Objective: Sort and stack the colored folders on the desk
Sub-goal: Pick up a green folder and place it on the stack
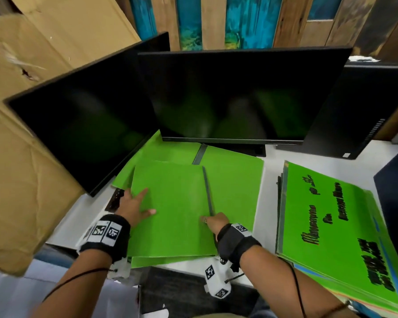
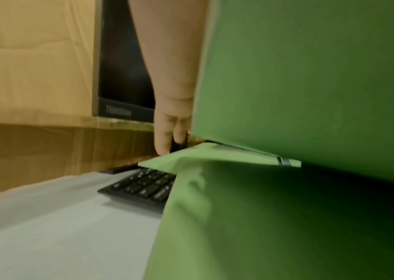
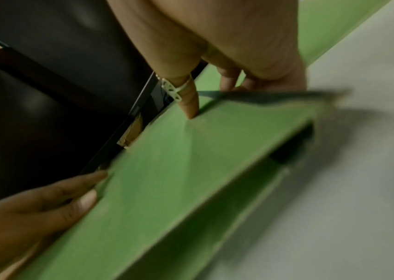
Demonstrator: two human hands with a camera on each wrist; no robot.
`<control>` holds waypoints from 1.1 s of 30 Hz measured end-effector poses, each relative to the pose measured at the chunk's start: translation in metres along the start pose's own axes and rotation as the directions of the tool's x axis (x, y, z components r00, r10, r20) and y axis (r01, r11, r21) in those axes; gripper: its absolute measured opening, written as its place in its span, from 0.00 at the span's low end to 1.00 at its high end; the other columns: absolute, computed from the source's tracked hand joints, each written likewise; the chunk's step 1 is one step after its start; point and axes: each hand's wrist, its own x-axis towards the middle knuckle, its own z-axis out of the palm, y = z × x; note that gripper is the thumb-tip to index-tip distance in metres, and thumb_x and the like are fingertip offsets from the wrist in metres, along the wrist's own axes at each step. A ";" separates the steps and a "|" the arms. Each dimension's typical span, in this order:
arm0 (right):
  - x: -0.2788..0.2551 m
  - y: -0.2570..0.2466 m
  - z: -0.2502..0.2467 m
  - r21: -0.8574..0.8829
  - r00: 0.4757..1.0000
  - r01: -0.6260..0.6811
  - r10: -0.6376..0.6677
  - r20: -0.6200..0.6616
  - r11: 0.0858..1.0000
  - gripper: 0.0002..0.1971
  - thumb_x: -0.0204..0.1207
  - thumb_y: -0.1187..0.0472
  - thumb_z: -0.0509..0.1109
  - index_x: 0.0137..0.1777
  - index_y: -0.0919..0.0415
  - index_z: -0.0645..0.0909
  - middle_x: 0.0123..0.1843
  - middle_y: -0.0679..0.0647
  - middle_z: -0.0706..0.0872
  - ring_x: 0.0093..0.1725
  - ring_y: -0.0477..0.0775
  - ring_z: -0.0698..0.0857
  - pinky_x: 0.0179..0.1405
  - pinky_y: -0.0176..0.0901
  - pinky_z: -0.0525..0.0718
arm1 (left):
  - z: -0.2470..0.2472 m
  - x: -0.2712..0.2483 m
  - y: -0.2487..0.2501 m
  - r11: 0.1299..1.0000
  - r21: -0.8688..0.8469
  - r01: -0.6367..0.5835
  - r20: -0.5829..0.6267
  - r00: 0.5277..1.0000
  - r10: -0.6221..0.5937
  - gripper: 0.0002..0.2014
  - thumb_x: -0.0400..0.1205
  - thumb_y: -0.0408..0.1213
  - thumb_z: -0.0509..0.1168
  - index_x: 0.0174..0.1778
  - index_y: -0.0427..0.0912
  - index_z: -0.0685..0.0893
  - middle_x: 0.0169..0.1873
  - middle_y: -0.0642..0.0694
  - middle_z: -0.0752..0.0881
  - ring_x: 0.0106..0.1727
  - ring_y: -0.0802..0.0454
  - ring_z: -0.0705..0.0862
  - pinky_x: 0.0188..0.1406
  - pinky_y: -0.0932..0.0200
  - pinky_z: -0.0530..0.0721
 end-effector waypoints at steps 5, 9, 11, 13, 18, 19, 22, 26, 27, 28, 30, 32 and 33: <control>-0.010 -0.013 -0.031 0.065 0.959 0.220 -0.204 -0.197 0.973 0.10 0.77 0.62 0.71 0.53 0.64 0.75 0.49 0.58 0.77 0.50 0.51 0.76 0.54 0.43 0.77 | 0.025 0.009 0.016 0.987 0.157 -0.041 0.035 0.999 0.036 0.37 0.79 0.54 0.63 0.81 0.56 0.52 0.81 0.36 0.35 0.82 0.34 0.41 0.78 0.34 0.54; -0.029 -0.031 -0.075 0.233 0.933 0.308 -0.244 -0.265 0.923 0.12 0.75 0.64 0.73 0.51 0.60 0.71 0.52 0.55 0.78 0.53 0.52 0.77 0.60 0.44 0.76 | 0.018 0.016 0.044 0.978 0.055 -0.200 0.035 0.979 0.199 0.31 0.84 0.47 0.58 0.82 0.51 0.53 0.82 0.40 0.52 0.82 0.37 0.53 0.81 0.39 0.57; -0.043 -0.038 -0.098 0.346 0.930 0.327 -0.234 -0.284 0.879 0.15 0.75 0.65 0.73 0.59 0.63 0.75 0.57 0.56 0.79 0.58 0.54 0.78 0.62 0.42 0.74 | 0.011 0.015 0.061 0.953 0.040 -0.301 0.023 0.953 0.301 0.28 0.86 0.44 0.53 0.81 0.54 0.51 0.82 0.45 0.54 0.82 0.40 0.58 0.80 0.37 0.56; -0.058 -0.042 -0.117 0.472 0.932 0.337 -0.218 -0.289 0.815 0.19 0.76 0.65 0.71 0.66 0.63 0.75 0.60 0.53 0.79 0.61 0.52 0.76 0.65 0.42 0.71 | 0.005 0.008 0.083 0.898 -0.057 -0.437 0.010 0.899 0.438 0.26 0.87 0.40 0.50 0.80 0.57 0.49 0.82 0.48 0.55 0.82 0.44 0.59 0.81 0.42 0.55; -0.103 -0.044 -0.170 0.841 0.916 0.310 -0.376 -0.139 0.443 0.19 0.80 0.53 0.63 0.66 0.60 0.78 0.61 0.59 0.86 0.57 0.58 0.85 0.53 0.49 0.87 | -0.015 -0.017 0.150 0.664 -0.312 -0.680 -0.163 0.727 0.667 0.28 0.88 0.35 0.48 0.79 0.65 0.49 0.81 0.47 0.61 0.81 0.51 0.60 0.82 0.48 0.59; -0.114 -0.042 -0.182 0.873 0.870 0.327 -0.475 -0.130 0.361 0.22 0.80 0.45 0.58 0.64 0.58 0.80 0.61 0.57 0.86 0.57 0.56 0.86 0.54 0.49 0.86 | -0.019 -0.021 0.162 0.590 -0.369 -0.718 -0.189 0.680 0.709 0.29 0.87 0.35 0.50 0.79 0.66 0.50 0.80 0.48 0.64 0.81 0.53 0.63 0.81 0.46 0.63; -0.133 -0.040 -0.196 0.838 0.729 0.430 -0.676 -0.104 0.335 0.35 0.75 0.31 0.42 0.69 0.49 0.77 0.77 0.49 0.74 0.77 0.53 0.70 0.75 0.68 0.65 | -0.032 -0.047 0.204 0.306 -0.631 -0.713 -0.284 0.579 0.764 0.26 0.82 0.35 0.57 0.76 0.54 0.63 0.71 0.55 0.75 0.71 0.68 0.74 0.77 0.52 0.70; -0.137 -0.029 -0.186 0.476 0.594 0.769 -0.753 -0.285 0.427 0.39 0.68 0.27 0.61 0.79 0.37 0.59 0.84 0.41 0.56 0.83 0.43 0.55 0.81 0.65 0.55 | -0.046 -0.076 0.257 0.106 -0.627 -0.771 -0.386 0.426 0.818 0.28 0.86 0.39 0.54 0.77 0.61 0.47 0.73 0.76 0.62 0.76 0.74 0.63 0.79 0.67 0.61; -0.139 -0.024 -0.190 0.404 0.565 0.809 -0.752 -0.338 0.427 0.41 0.68 0.30 0.64 0.80 0.38 0.56 0.84 0.41 0.57 0.83 0.41 0.56 0.82 0.61 0.57 | -0.048 -0.082 0.266 0.084 -0.661 -0.746 -0.366 0.418 0.831 0.27 0.85 0.51 0.53 0.77 0.64 0.47 0.72 0.76 0.62 0.77 0.72 0.63 0.80 0.63 0.62; -0.140 -0.020 -0.196 0.363 0.546 0.830 -0.748 -0.378 0.422 0.43 0.68 0.31 0.66 0.81 0.40 0.54 0.83 0.41 0.58 0.82 0.40 0.58 0.83 0.59 0.58 | -0.050 -0.090 0.274 0.070 -0.696 -0.715 -0.338 0.411 0.847 0.32 0.79 0.64 0.52 0.77 0.65 0.47 0.73 0.74 0.62 0.76 0.72 0.64 0.78 0.61 0.65; -0.144 -0.010 -0.210 0.284 0.504 0.863 -0.753 -0.423 0.418 0.47 0.68 0.30 0.65 0.83 0.47 0.51 0.84 0.42 0.57 0.82 0.39 0.59 0.83 0.50 0.61 | -0.045 -0.102 0.282 0.039 -0.746 -0.664 -0.281 0.367 0.887 0.50 0.64 0.78 0.49 0.80 0.60 0.45 0.75 0.71 0.60 0.72 0.76 0.68 0.70 0.63 0.75; -0.151 -0.003 -0.220 0.215 0.440 0.898 -0.781 -0.443 0.384 0.51 0.67 0.30 0.65 0.84 0.55 0.49 0.84 0.44 0.56 0.82 0.38 0.58 0.78 0.34 0.65 | -0.042 -0.111 0.290 -0.020 -0.757 -0.653 -0.273 0.289 0.918 0.55 0.60 0.79 0.50 0.82 0.56 0.44 0.78 0.68 0.55 0.76 0.72 0.64 0.74 0.58 0.73; -0.155 -0.002 -0.223 0.217 0.418 0.908 -0.788 -0.452 0.357 0.51 0.68 0.32 0.66 0.84 0.57 0.49 0.83 0.44 0.57 0.81 0.37 0.61 0.74 0.30 0.68 | -0.041 -0.114 0.294 -0.039 -0.759 -0.650 -0.277 0.268 0.923 0.55 0.60 0.80 0.49 0.82 0.57 0.45 0.80 0.66 0.55 0.79 0.68 0.61 0.76 0.54 0.71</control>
